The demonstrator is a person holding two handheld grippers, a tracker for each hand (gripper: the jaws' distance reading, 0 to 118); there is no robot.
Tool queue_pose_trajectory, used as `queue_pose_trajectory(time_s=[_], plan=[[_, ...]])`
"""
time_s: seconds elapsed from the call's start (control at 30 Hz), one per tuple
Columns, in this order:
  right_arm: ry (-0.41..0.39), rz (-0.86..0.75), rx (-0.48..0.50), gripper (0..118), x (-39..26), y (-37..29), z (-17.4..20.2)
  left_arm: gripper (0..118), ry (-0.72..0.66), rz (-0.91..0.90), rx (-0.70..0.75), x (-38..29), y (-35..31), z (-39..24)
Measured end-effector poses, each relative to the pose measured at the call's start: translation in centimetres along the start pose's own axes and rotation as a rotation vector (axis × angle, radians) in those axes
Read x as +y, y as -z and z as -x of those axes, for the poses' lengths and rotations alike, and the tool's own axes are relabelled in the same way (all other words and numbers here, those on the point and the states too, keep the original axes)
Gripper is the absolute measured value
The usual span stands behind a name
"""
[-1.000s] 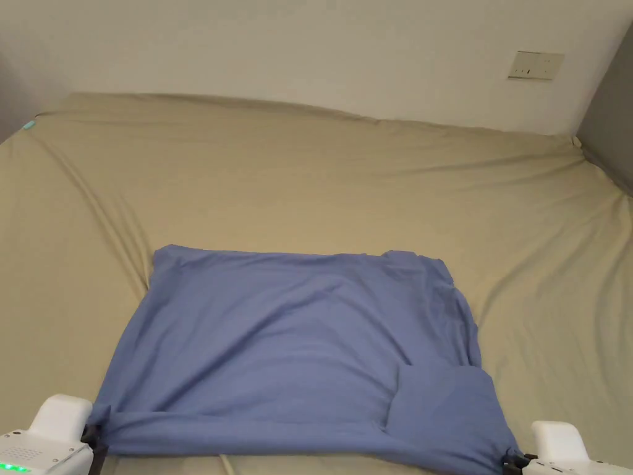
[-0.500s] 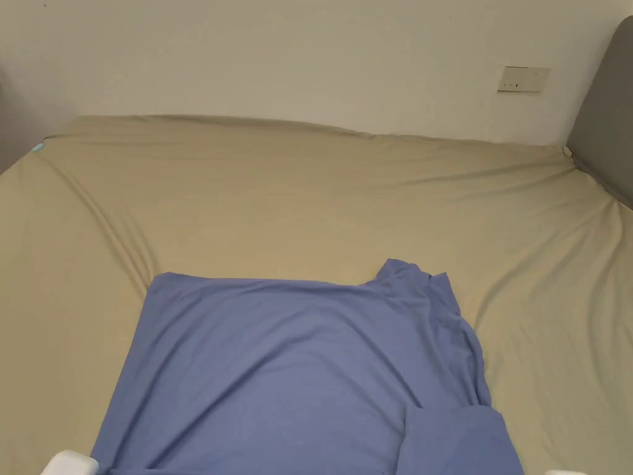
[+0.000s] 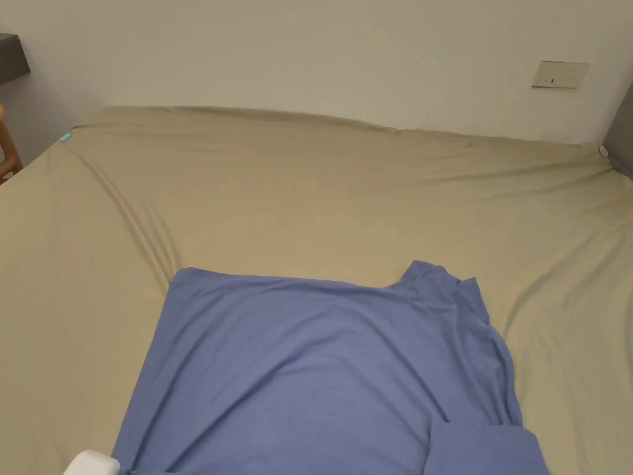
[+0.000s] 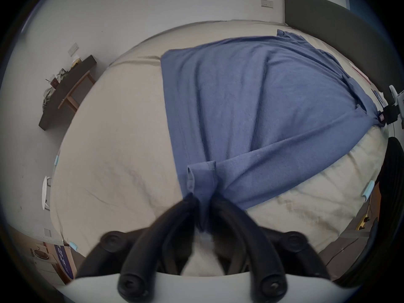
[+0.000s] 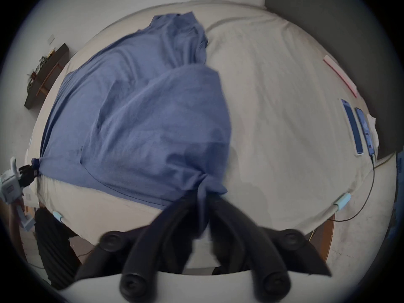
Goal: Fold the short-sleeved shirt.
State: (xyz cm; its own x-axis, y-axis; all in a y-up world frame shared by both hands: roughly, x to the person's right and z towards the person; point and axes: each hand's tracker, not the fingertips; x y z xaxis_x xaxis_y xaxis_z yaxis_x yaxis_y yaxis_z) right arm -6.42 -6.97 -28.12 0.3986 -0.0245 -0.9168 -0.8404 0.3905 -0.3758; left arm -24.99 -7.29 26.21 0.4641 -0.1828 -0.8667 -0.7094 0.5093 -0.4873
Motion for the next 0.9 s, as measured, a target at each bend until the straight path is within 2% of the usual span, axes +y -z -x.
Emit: queue_pose_trajectory(time_s=[0.03, 0.07, 0.1, 0.17, 0.23, 0.37, 0.5, 0.53, 0.57, 0.6, 0.63, 0.67, 0.7, 0.73, 0.77, 0.8, 0.83, 0.9], plan=[[0.007, -0.018, -0.047, 62, 0.3, -0.6, -0.1, 62, -0.027, -0.019, 0.026, 0.5, -0.8, 0.0], [0.007, -0.057, -0.090, 97, 0.9, -1.5, -0.2, 99, -0.080, -0.052, 0.029, 1.1, -1.7, 0.4], [0.012, -0.109, -0.099, 111, 1.5, -2.4, -0.3, 111, -0.139, -0.099, 0.002, 1.7, -2.8, 0.8], [0.010, -0.268, -0.086, 112, 3.4, -5.8, 0.0, 112, -0.260, -0.276, -0.049, 2.6, -5.1, 2.3], [-0.016, -0.396, -0.091, 112, 5.3, -9.2, 1.2, 112, -0.311, -0.413, -0.023, 5.0, -8.7, 2.4], [-0.099, -0.716, -0.084, 112, 7.8, -17.4, 5.9, 112, -0.301, -0.703, 0.026, 9.3, -16.4, 0.6], [-0.156, -0.932, -0.083, 113, 8.4, -23.9, 10.9, 111, -0.255, -0.831, 0.099, 11.8, -21.5, -2.4], [-0.184, -0.969, -0.067, 113, 8.4, -25.2, 11.9, 108, -0.239, -0.860, 0.123, 12.4, -22.4, -3.4], [-0.206, -0.998, -0.057, 112, 8.2, -26.0, 12.8, 96, -0.228, -0.886, 0.145, 12.6, -23.1, -4.1], [-0.235, -1.025, -0.067, 109, 7.9, -26.7, 13.8, 79, -0.219, -0.907, 0.172, 12.7, -23.8, -4.9], [-0.269, -1.045, -0.084, 102, 7.5, -27.3, 14.9, 56, -0.216, -0.928, 0.197, 12.7, -24.2, -5.7], [-0.300, -1.069, -0.104, 80, 7.3, -27.5, 15.5, 25, -0.212, -0.945, 0.213, 13.1, -24.8, -6.6], [-0.320, -1.083, -0.114, 53, 7.0, -27.5, 15.9, 12, -0.217, -0.957, 0.211, 13.0, -24.9, -6.9], [-0.333, -1.085, -0.112, 25, 6.7, -27.5, 16.4, 9, -0.221, -0.969, 0.217, 12.9, -25.2, -7.4], [-0.330, -1.085, -0.108, 5, 6.5, -27.4, 16.8, 6, -0.219, -0.972, 0.216, 13.0, -25.4, -7.7], [-0.323, -1.092, -0.104, 4, 6.3, -27.3, 17.0, 2, -0.213, -0.976, 0.214, 13.1, -25.5, -8.0], [-0.336, -1.076, -0.086, 0, 6.6, -26.8, 16.7, 1, -0.209, -0.979, 0.222, 13.2, -25.5, -8.3], [-0.334, -1.064, -0.073, 0, 6.3, -26.4, 17.1, 0, -0.200, -0.961, 0.244, 13.5, -25.6, -8.7]])
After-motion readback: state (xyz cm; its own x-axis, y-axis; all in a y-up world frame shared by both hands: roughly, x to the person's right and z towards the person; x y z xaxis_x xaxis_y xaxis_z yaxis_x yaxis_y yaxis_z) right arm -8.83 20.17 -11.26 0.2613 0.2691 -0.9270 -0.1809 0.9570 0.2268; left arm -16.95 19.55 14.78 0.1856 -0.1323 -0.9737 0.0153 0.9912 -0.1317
